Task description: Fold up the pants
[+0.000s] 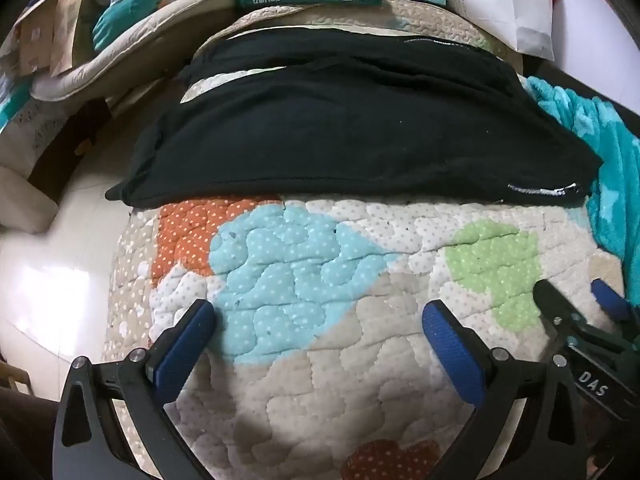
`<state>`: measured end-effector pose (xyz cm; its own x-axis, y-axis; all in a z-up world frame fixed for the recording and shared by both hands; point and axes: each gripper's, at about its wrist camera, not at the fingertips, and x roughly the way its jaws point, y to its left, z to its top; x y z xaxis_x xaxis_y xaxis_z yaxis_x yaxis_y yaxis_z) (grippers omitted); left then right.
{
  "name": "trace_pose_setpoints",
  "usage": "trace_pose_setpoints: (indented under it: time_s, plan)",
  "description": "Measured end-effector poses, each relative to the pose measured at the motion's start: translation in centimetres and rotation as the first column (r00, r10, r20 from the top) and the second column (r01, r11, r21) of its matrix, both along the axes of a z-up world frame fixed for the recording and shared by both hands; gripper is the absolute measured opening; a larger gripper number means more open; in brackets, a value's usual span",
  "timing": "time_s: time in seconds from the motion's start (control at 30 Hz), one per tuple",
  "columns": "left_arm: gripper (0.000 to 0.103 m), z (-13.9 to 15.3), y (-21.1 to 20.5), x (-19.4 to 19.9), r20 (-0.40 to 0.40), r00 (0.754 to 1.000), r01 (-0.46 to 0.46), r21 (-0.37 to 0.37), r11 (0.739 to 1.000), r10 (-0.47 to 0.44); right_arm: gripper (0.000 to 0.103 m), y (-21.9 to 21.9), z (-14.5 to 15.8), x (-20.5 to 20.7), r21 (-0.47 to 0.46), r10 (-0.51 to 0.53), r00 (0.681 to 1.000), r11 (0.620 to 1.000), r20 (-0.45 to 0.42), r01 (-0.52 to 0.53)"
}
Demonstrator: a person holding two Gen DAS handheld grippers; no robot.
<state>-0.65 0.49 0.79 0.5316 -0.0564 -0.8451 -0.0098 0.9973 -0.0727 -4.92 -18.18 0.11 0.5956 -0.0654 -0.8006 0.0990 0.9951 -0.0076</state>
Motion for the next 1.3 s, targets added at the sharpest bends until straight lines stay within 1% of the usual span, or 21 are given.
trace_pose_setpoints:
  time_s: [0.07, 0.13, 0.2, 0.23, 0.27, 0.33, 0.37, 0.47, 0.53, 0.57, 0.63, 0.7, 0.77, 0.87, 0.9, 0.93, 1.03, 1.1, 1.13, 1.3]
  plan:
    - [0.103, 0.9, 0.5, -0.3, 0.038, 0.999, -0.024, -0.003, 1.0, 0.024, 0.103, 0.0, 0.1, 0.2, -0.005, 0.006, 1.0, 1.0, -0.014, -0.006]
    - [0.103, 2.3, 1.0, -0.6, 0.097, 0.994, -0.05, 0.003, 0.999, 0.049, 0.103, 0.0, 0.3, 0.3, -0.007, 0.01, 1.0, 1.0, -0.028, -0.011]
    - [0.103, 4.7, 1.6, -1.1, 0.184, 0.98, -0.084, 0.014, 0.996, 0.08, 0.103, 0.0, 0.8, 0.5, -0.008, 0.022, 0.999, 1.0, -0.037, -0.023]
    - [0.103, 5.9, 1.9, -1.4, 0.224, 0.97, -0.096, 0.011, 0.995, 0.091, 0.103, 0.0, 1.3, 0.4, -0.009, 0.03, 0.999, 1.0, -0.017, -0.03]
    - [0.103, 7.6, 2.3, -1.9, 0.283, 0.953, -0.109, 0.005, 0.994, 0.103, 0.103, 0.1, 1.8, 0.3, -0.014, 0.034, 0.999, 0.999, 0.008, -0.034]
    - [0.103, 10.0, 2.8, -2.6, 0.36, 0.926, -0.121, 0.001, 0.993, 0.113, 0.103, 0.5, 3.5, -0.2, -0.047, 0.059, 0.994, 0.997, 0.09, -0.055]
    - [0.103, 11.6, 3.1, -3.4, 0.414, 0.903, -0.126, 0.003, 0.992, 0.114, 0.103, 0.8, 4.4, -0.5, -0.063, 0.08, 0.988, 0.995, 0.129, -0.072]
    - [0.103, 15.3, 3.6, -4.8, 0.499, 0.857, -0.154, 0.018, 0.988, 0.124, 0.103, 1.6, 6.3, -1.3, -0.097, 0.133, 0.969, 0.989, 0.21, -0.115]
    - [0.103, 17.1, 4.0, -5.3, 0.519, 0.844, -0.164, 0.019, 0.986, 0.131, 0.103, 1.9, 7.0, -1.8, -0.098, 0.152, 0.96, 0.986, 0.237, -0.132]
    - [0.103, 18.5, 4.4, -5.7, 0.534, 0.834, -0.169, 0.007, 0.986, 0.139, 0.103, 2.0, 7.4, -2.0, -0.096, 0.161, 0.954, 0.985, 0.252, -0.14]
    - [0.103, 20.3, 4.8, -6.9, 0.559, 0.815, -0.165, -0.027, 0.986, 0.151, 0.103, 2.1, 8.0, -2.5, -0.097, 0.168, 0.947, 0.984, 0.274, -0.146]
    - [0.103, 22.2, 5.3, -8.1, 0.592, 0.788, -0.155, -0.079, 0.985, 0.171, 0.103, 2.0, 9.0, -2.8, -0.096, 0.175, 0.939, 0.984, 0.297, -0.153]
    - [0.103, 24.2, 5.9, -9.3, 0.635, 0.749, -0.143, -0.128, 0.981, 0.191, 0.103, 1.9, 10.4, -3.1, -0.098, 0.183, 0.927, 0.982, 0.327, -0.16]
    - [0.103, 27.3, 6.6, -9.8, 0.68, 0.71, -0.1, -0.162, 0.982, 0.184, 0.103, 1.9, 13.1, -3.5, -0.102, 0.195, 0.899, 0.98, 0.393, -0.168]
    - [0.103, 27.8, 6.6, -9.9, 0.685, 0.707, -0.097, -0.156, 0.983, 0.178, 0.103, 1.9, 14.0, -3.7, -0.104, 0.195, 0.89, 0.98, 0.412, -0.167]
    - [0.103, 28.4, 6.6, -9.5, 0.684, 0.709, -0.102, -0.141, 0.985, 0.172, 0.103, 1.6, 15.1, -3.7, -0.098, 0.195, 0.878, 0.981, 0.436, -0.169]
    - [0.103, 29.6, 6.4, -8.3, 0.662, 0.735, -0.141, -0.064, 0.988, 0.148, 0.103, 1.0, 16.9, -3.1, -0.075, 0.201, 0.865, 0.979, 0.46, -0.188]
    - [0.103, 29.4, 6.4, -7.8, 0.656, 0.739, -0.164, -0.044, 0.986, 0.152, 0.103, 0.5, 18.0, -2.5, -0.05, 0.197, 0.861, 0.979, 0.468, -0.197]
    - [0.103, 29.3, 6.5, -7.6, 0.651, 0.744, -0.159, -0.044, 0.986, 0.149, 0.103, 0.2, 18.1, -2.1, -0.037, 0.195, 0.864, 0.979, 0.464, -0.201]
    - [0.103, 27.3, 6.4, -5.7, 0.581, 0.802, -0.125, -0.067, 0.99, 0.141, 0.103, -0.5, 18.6, 0.4, 0.043, 0.192, 0.899, 0.973, 0.394, -0.227]
